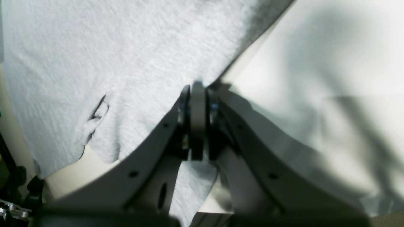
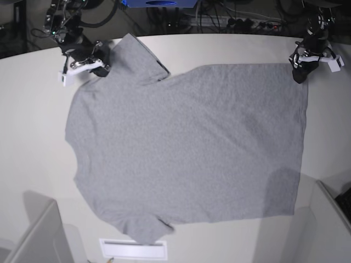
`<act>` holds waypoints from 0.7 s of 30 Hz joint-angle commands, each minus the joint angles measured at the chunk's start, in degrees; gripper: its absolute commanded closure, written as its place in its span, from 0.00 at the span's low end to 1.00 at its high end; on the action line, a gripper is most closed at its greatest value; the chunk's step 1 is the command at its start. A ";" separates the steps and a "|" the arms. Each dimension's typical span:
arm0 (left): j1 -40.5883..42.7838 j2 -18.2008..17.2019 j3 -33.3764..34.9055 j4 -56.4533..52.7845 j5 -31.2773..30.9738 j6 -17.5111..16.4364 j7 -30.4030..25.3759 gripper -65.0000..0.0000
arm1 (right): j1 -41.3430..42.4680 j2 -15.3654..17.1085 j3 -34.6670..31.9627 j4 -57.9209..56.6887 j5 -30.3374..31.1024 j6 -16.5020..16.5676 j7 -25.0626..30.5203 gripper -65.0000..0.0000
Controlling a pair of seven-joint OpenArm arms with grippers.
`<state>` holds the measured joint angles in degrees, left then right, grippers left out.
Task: Fold the T-shirt properly
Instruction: 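Move both grippers down to the shirt's shoulder corners by the collar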
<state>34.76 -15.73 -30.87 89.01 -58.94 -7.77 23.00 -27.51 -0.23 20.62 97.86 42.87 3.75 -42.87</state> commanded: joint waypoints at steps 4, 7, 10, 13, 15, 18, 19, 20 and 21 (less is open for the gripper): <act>0.09 -0.85 2.08 0.53 -0.54 -0.10 0.42 0.62 | -0.76 0.01 0.17 -0.41 -2.92 -1.24 -2.62 1.00; 0.01 -0.67 2.26 0.53 -0.54 -0.10 0.42 0.78 | -0.76 0.01 0.26 -0.50 -2.92 -1.24 -2.53 1.00; 0.01 -0.76 2.26 0.53 -0.54 -0.10 0.42 0.93 | -0.76 0.01 0.35 -0.59 -3.00 -1.24 -2.45 1.00; 0.09 -1.02 1.99 0.79 -0.54 -0.10 0.42 1.00 | -0.76 0.01 0.35 -0.33 -3.00 -1.24 -2.45 1.00; 0.18 -1.02 1.73 1.05 -0.54 -0.10 0.42 1.00 | -0.76 0.01 0.35 -0.24 -3.00 -1.24 -2.45 1.00; 0.45 -1.11 1.73 1.14 -0.27 -0.10 0.42 1.00 | -0.76 0.01 0.35 -0.15 -2.92 -1.24 -2.45 1.00; 0.53 -1.11 1.73 1.14 -0.27 -0.10 0.42 1.00 | -0.93 0.01 0.35 0.11 -2.92 -1.24 -2.45 1.00; 0.53 -1.11 1.73 1.23 -0.27 -0.10 0.42 1.00 | -1.02 0.01 0.35 0.64 -2.92 -1.24 -2.45 1.00; 0.71 -1.11 1.73 1.76 -0.18 -0.10 0.42 1.00 | -1.28 0.01 0.35 1.26 -2.92 -1.24 -2.45 1.00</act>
<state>35.11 -15.90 -28.51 89.52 -58.72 -7.46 24.32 -27.73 -0.32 20.78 98.96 41.89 3.73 -43.29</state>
